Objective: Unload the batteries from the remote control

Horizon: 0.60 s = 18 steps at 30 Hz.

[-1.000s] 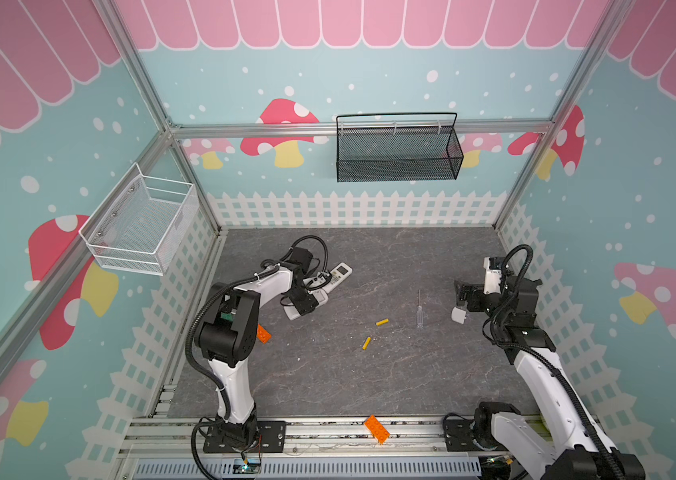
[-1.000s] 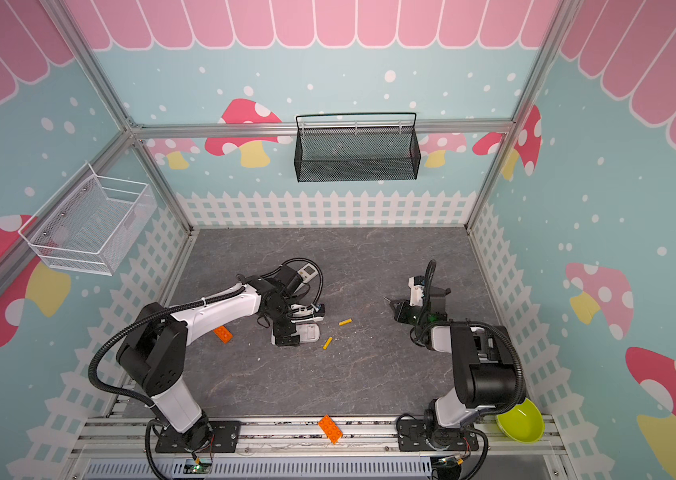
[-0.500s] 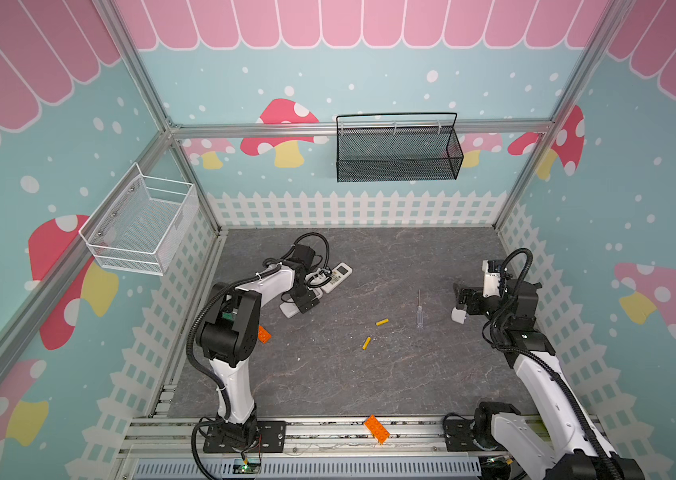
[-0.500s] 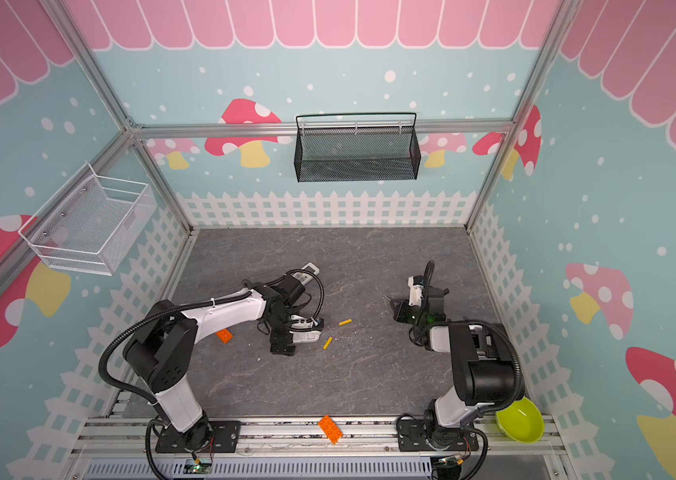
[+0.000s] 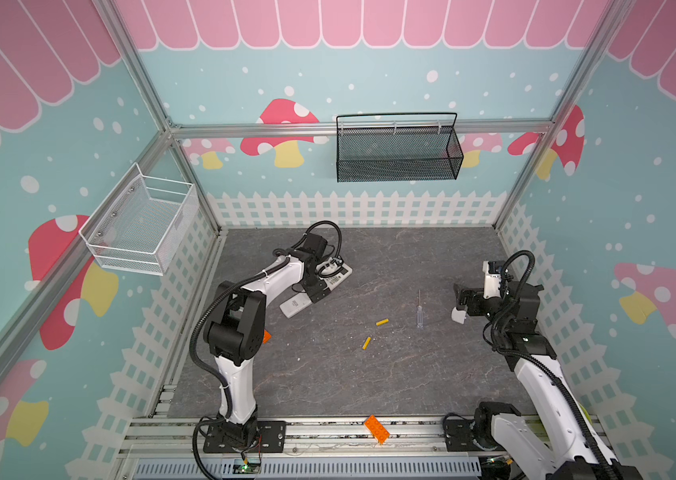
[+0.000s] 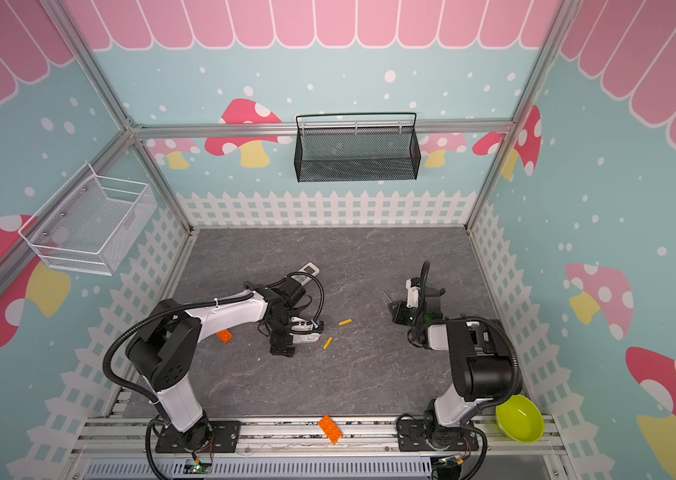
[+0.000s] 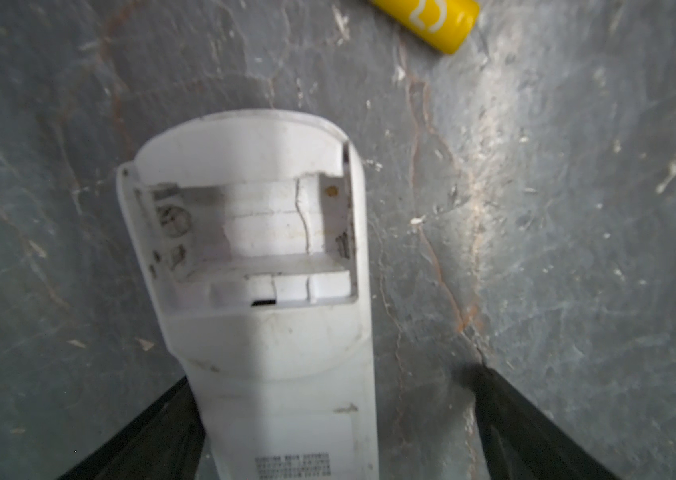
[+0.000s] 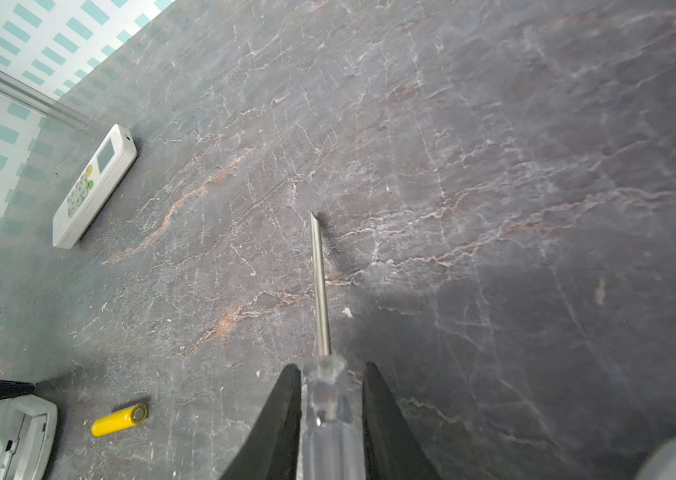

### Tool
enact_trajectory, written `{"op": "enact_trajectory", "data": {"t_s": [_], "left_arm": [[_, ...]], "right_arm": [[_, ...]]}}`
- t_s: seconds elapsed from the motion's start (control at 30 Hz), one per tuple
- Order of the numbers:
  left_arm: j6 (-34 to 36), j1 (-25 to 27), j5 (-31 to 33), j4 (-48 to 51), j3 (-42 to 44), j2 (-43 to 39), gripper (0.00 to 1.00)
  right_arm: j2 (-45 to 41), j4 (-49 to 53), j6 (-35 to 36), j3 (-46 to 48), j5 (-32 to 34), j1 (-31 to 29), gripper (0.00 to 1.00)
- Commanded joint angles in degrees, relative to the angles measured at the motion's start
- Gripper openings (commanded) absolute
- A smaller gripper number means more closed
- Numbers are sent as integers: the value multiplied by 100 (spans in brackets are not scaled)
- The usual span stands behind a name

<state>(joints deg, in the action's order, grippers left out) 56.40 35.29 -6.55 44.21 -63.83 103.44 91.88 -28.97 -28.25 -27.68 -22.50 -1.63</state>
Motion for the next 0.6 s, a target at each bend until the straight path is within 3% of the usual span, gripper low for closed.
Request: {"op": "enact_trajectory", "data": {"t_s": [0.0, 0.27, 0.57], "left_arm": [[154, 1, 77, -299, 324, 194, 97], [53, -13, 35, -368, 342, 229, 88], [-11, 91, 29, -510, 516, 177, 82]], "right_arm": [[94, 101, 73, -143, 79, -63, 30], [60, 318, 122, -259, 124, -66, 34], [-993, 1128, 520, -410, 283, -57, 46]]}}
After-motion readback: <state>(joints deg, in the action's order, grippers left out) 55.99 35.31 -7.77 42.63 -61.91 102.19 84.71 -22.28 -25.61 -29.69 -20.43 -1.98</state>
